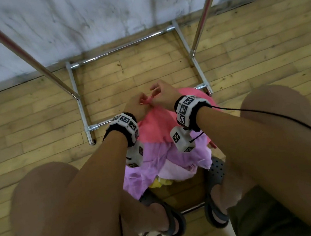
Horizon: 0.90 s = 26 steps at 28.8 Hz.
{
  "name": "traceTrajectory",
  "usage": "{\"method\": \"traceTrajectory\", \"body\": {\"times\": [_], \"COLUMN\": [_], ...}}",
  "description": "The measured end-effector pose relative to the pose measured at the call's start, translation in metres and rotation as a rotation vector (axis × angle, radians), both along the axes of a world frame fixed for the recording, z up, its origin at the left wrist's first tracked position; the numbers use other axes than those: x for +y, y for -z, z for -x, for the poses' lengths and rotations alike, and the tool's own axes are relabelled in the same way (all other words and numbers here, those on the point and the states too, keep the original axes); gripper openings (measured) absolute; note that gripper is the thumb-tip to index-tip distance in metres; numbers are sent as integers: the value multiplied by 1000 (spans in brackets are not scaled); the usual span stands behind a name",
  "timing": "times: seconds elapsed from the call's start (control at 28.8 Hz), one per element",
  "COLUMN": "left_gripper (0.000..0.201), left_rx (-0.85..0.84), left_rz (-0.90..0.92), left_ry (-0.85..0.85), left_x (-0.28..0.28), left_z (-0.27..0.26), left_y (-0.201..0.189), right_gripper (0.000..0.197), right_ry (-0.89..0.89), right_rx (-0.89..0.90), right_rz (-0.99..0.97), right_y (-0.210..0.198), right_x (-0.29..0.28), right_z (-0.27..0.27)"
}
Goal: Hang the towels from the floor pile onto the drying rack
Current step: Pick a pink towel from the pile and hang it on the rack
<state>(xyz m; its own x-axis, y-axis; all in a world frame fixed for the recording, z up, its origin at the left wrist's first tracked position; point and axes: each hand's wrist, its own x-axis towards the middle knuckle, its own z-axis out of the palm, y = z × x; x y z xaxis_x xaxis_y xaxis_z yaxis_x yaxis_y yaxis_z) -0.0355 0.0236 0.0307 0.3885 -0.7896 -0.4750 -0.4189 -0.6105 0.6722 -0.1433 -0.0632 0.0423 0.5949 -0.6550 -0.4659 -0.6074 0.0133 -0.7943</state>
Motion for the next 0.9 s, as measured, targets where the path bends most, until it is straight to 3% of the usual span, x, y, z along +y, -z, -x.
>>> {"method": "traceTrajectory", "body": {"times": [0.17,0.31,0.42,0.59,0.73,0.9], "left_gripper": [18,12,11,35,20,16], "left_rx": [128,99,105,178,245,271], "left_rz": [153,268,355,452,466,431], "left_ry": [-171,-223,-212,-210,-137,-164], "left_x": [6,16,25,41,50,52], "left_z": [-4,-2,4,18,29,31], "left_y": [-54,-100,-136,-182,-200,-194], "right_gripper": [41,4,11,13,6,7], "right_ry": [-7,-197,-197,-157,-157,-94], "right_rx": [-36,0,-42,-287,-450,-519], "right_rz": [87,189,292,301,335,255], "right_y": [-44,-71,-97,-155,-182,-181], "right_x": [0,9,15,22,24,31], "right_z": [10,28,34,39,42,47]}}
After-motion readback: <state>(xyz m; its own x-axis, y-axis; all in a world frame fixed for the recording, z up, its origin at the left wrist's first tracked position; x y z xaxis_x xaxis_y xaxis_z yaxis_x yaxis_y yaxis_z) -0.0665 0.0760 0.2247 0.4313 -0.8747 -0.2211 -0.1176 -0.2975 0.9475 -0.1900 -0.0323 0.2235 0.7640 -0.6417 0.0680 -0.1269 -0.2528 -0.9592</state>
